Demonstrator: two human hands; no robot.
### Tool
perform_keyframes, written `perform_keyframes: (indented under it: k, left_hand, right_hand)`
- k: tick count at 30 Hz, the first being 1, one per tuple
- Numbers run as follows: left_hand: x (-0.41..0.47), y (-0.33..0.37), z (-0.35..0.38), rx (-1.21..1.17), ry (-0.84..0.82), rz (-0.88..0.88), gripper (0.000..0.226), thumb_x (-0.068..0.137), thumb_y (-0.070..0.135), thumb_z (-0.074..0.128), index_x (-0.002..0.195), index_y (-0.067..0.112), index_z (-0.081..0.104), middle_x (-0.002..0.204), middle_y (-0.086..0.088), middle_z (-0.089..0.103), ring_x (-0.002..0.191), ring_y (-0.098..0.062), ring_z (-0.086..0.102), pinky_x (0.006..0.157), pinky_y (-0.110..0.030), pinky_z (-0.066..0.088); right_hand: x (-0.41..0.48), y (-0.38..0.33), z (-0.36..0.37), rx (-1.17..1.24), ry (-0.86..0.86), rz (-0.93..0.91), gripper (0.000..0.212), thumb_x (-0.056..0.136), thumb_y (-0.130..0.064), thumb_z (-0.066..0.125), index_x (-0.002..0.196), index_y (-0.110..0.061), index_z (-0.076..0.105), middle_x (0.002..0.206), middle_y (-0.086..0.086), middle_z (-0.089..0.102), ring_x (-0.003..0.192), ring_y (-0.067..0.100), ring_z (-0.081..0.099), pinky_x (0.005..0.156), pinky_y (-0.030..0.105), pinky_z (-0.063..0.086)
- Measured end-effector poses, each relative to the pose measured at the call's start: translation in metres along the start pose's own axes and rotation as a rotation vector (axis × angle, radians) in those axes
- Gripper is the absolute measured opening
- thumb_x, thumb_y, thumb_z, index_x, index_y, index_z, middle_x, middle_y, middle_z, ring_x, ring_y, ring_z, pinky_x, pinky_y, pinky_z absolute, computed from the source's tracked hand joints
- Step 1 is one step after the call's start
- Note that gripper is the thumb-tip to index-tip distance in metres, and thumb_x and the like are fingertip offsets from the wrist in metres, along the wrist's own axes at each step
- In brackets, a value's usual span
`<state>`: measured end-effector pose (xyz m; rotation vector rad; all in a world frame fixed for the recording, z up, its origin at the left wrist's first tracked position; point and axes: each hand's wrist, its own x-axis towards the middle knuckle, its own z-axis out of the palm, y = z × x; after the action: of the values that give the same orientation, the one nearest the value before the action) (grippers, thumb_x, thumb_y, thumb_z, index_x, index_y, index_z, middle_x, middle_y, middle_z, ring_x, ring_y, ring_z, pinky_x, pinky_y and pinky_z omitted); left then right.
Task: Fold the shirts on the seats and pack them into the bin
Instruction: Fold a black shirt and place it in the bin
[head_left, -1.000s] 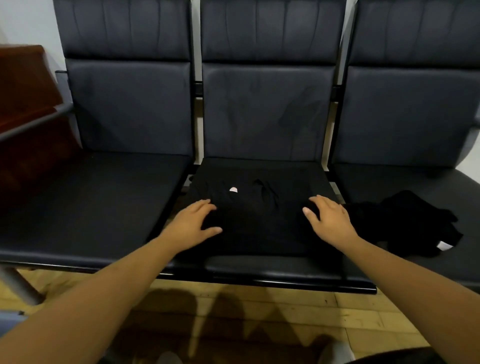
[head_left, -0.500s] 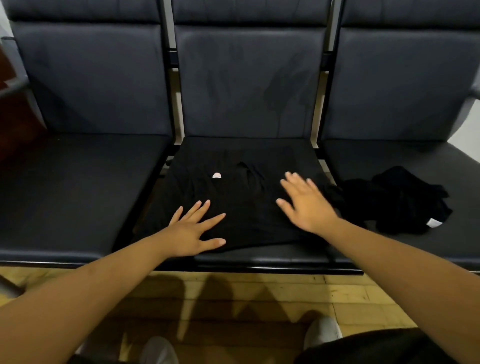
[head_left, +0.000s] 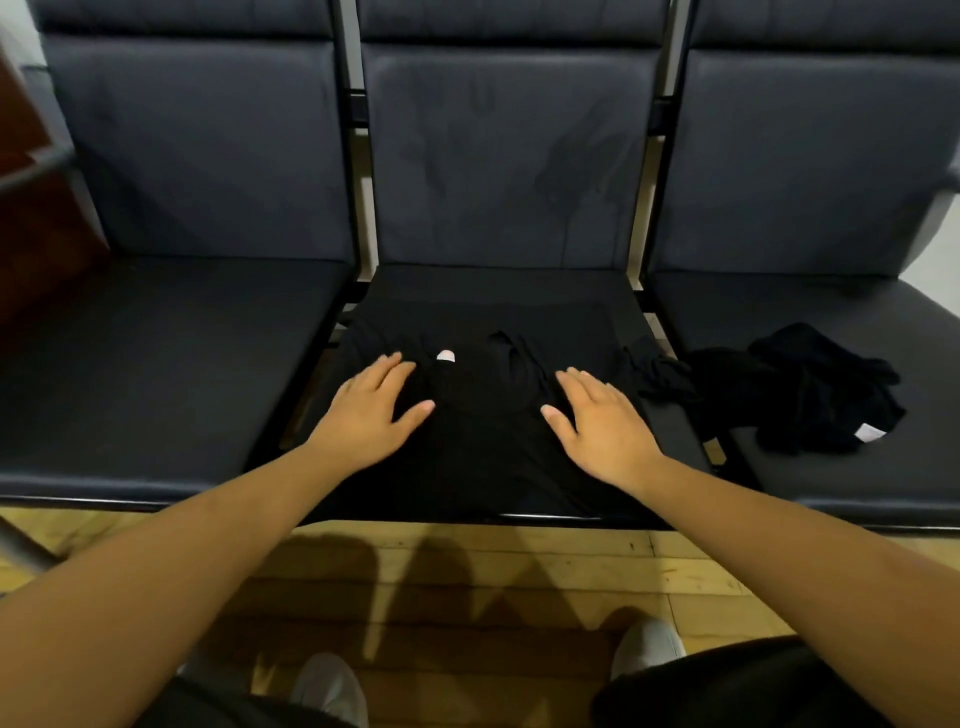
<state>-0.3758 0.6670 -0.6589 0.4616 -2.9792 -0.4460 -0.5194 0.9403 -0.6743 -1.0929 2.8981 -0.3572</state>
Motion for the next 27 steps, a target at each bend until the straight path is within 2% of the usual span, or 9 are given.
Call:
perform_keyframes:
  k: [3,6,8,10,13,16,20,24,27]
  left_hand:
    - [0.005,-0.007,0.012,0.088,-0.235,-0.114,0.092,0.093,0.074,0.034,0.162,0.023,-0.001,0.169,-0.002,-0.013,0.155,-0.017,-0.013,0.126,-0.044,-0.004]
    - [-0.001,-0.006,0.010,0.105,-0.308,-0.137,0.103,0.086,0.084,0.032,0.161,0.026,-0.009,0.168,-0.001,-0.016,0.155,-0.017,-0.015,0.125,-0.044,-0.007]
    - [-0.006,-0.008,0.008,0.058,-0.299,-0.129,0.113,0.077,0.089,0.034,0.161,0.025,-0.005,0.170,-0.003,-0.004,0.156,-0.018,-0.003,0.127,-0.044,0.001]
    - [-0.002,-0.009,0.002,-0.087,-0.178,-0.157,0.110,0.079,0.087,0.044,0.160,0.020,0.015,0.165,-0.009,0.023,0.152,-0.025,0.023,0.124,-0.045,0.021]
    - [0.021,-0.014,-0.011,-0.195,0.109,-0.187,0.058,0.092,0.054,0.060,0.127,0.008,0.059,0.128,-0.014,0.059,0.124,-0.031,0.055,0.105,-0.036,0.043]
    - [0.053,-0.009,-0.026,-0.317,0.100,-0.340,0.025,0.095,0.035,0.064,0.099,0.010,0.065,0.107,-0.012,0.068,0.104,-0.029,0.064,0.092,-0.035,0.050]
    - [0.091,-0.008,-0.022,-0.528,0.013,-0.551,0.027,0.094,0.034,0.068,0.091,0.007,0.064,0.113,-0.020,0.069,0.106,-0.033,0.066,0.095,-0.044,0.055]
    - [0.112,-0.010,-0.013,-0.475,0.007,-0.609,0.040,0.090,0.032,0.075,0.113,0.000,0.068,0.114,-0.015,0.068,0.107,-0.030,0.064,0.093,-0.040,0.053]
    - [0.119,-0.013,-0.007,-0.536,0.050,-0.598,0.031,0.090,0.025,0.075,0.112,0.005,0.068,0.114,-0.010,0.068,0.108,-0.026,0.063,0.100,-0.042,0.051]
  right_hand:
    - [0.001,0.003,0.013,-0.016,-0.161,0.035,0.070,0.105,-0.056,0.013,0.162,-0.016,0.010,0.170,0.000,0.003,0.155,0.012,-0.004,0.127,0.038,-0.003]
    - [-0.012,0.006,0.010,-0.043,-0.222,0.055,0.072,0.103,-0.059,0.010,0.162,-0.018,0.004,0.169,-0.003,-0.005,0.154,0.011,-0.011,0.126,0.042,-0.008]
    - [-0.019,0.009,0.006,-0.025,-0.234,0.058,0.072,0.104,-0.059,0.015,0.161,-0.016,0.010,0.170,-0.001,0.000,0.155,0.013,-0.006,0.126,0.044,-0.004]
    - [-0.015,0.008,0.002,0.000,-0.121,0.040,0.067,0.105,-0.054,0.027,0.155,-0.010,0.031,0.165,0.006,0.026,0.153,0.021,0.019,0.125,0.044,0.015]
    - [0.019,-0.003,-0.012,0.089,0.069,0.017,0.043,0.102,-0.033,0.051,0.133,-0.003,0.055,0.132,0.015,0.057,0.122,0.032,0.056,0.103,0.042,0.045]
    - [0.066,-0.018,-0.025,0.306,0.065,0.158,0.032,0.096,-0.025,0.062,0.112,0.003,0.063,0.106,0.017,0.063,0.097,0.031,0.063,0.085,0.039,0.052]
    - [0.114,-0.029,-0.023,0.446,-0.061,0.321,0.041,0.097,-0.030,0.063,0.065,-0.010,0.047,0.065,0.005,0.048,0.059,0.020,0.049,0.056,0.032,0.040]
    - [0.144,-0.025,-0.019,0.513,-0.135,0.419,0.026,0.092,-0.023,0.072,0.098,0.001,0.065,0.097,0.014,0.065,0.091,0.030,0.065,0.067,0.030,0.045]
    - [0.152,-0.022,-0.027,0.645,-0.195,0.431,0.024,0.090,-0.022,0.075,0.101,-0.003,0.067,0.086,0.009,0.062,0.072,0.022,0.058,0.058,0.030,0.043]
